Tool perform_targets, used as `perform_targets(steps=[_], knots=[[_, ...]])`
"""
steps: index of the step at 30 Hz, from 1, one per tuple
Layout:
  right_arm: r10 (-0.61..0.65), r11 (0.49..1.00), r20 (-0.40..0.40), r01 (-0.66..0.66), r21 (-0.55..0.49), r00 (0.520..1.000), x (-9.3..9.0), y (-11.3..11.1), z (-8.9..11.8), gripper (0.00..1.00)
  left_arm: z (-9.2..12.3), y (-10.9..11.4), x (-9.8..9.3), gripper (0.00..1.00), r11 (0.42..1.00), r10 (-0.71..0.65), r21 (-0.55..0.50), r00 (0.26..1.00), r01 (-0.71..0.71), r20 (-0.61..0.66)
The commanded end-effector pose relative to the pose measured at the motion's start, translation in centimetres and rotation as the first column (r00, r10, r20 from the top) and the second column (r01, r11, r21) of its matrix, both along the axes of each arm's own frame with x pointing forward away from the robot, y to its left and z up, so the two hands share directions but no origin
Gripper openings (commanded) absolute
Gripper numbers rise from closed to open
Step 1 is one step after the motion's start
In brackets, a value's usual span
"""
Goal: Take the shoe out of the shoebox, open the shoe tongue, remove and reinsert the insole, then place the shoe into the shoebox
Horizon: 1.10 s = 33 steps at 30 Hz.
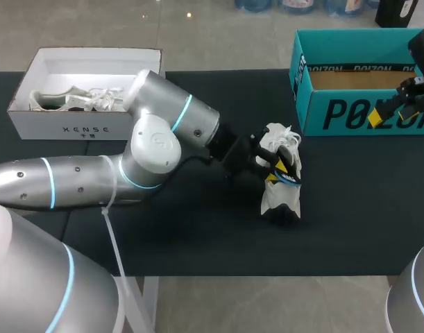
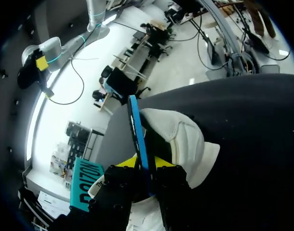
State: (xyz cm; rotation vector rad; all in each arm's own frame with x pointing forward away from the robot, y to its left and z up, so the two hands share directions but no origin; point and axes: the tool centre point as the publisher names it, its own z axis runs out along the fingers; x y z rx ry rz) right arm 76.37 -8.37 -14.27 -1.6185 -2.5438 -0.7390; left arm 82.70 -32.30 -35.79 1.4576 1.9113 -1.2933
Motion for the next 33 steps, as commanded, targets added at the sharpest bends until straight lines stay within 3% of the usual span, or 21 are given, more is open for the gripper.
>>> perform_targets(steps=[1,11,24,25,29,33], knots=[[0.0,1.0,-0.002,0.0,-0.002,1.0,0.1,0.0,-0.1,1.0,0.5,1.1,-1.2,0.47,0.999,0.045,-0.03,0.999,-0.045,0.01],[0.0,1.0,-0.002,0.0,-0.002,1.0,0.1,0.0,-0.1,1.0,2.2,1.6,-1.4,0.45,0.991,0.093,-0.093,0.996,-0.093,0.005],[0.0,1.0,-0.002,0.0,-0.002,1.0,0.1,0.0,-0.1,1.0,1.8,-0.4,-0.6,0.36,0.992,0.085,-0.09,0.996,-0.088,-0.038],[0.0,1.0,-0.002,0.0,-0.002,1.0,0.1,0.0,-0.1,1.0,1.8,-0.4,-0.5,0.32,0.993,0.081,-0.088,0.996,-0.085,-0.042],[0.0,1.0,-0.002,0.0,-0.002,1.0,0.1,0.0,-0.1,1.0,1.5,-0.5,-0.4,0.0,0.994,0.075,-0.078,0.996,-0.079,-0.056],[0.0,1.0,-0.002,0.0,-0.002,1.0,0.1,0.0,-0.1,1.0,1.3,-0.6,-0.5,0.0,0.995,0.065,-0.074,0.996,-0.069,-0.059]])
